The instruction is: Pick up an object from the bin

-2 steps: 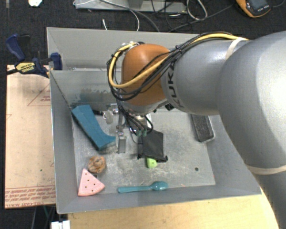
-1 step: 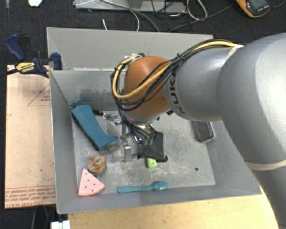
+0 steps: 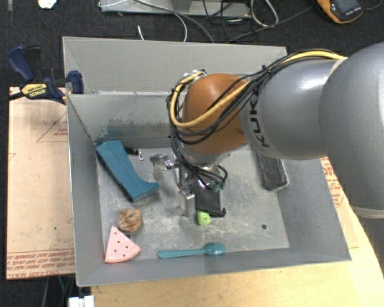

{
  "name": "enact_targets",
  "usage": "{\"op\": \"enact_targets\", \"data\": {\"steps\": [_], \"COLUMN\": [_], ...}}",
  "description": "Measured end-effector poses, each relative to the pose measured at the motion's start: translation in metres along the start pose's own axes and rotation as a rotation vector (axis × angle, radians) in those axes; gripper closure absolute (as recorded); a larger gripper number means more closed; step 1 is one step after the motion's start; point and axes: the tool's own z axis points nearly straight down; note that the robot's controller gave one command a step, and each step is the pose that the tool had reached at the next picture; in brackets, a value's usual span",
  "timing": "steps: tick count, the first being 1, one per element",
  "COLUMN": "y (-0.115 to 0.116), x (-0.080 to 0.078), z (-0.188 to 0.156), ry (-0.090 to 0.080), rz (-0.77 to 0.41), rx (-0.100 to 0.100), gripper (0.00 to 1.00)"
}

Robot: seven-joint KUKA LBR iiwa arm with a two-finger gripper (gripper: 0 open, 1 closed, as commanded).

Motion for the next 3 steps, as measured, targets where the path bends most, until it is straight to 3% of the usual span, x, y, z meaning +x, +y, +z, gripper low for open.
{"op": "enact_targets", "data": {"steps": [1,2,3], "y": [-0.002,-0.033,-0.069], "x": [-0.006,0.039,0.052], "z": [0.008,-0.001,-0.017], "ry": [-0.002,-0.002,-0.005], "rz": [0.176,0.012,-0.029], "rx": [0.000,-0.002,-0.003], "gripper": [0.00,0.00,0.00]}}
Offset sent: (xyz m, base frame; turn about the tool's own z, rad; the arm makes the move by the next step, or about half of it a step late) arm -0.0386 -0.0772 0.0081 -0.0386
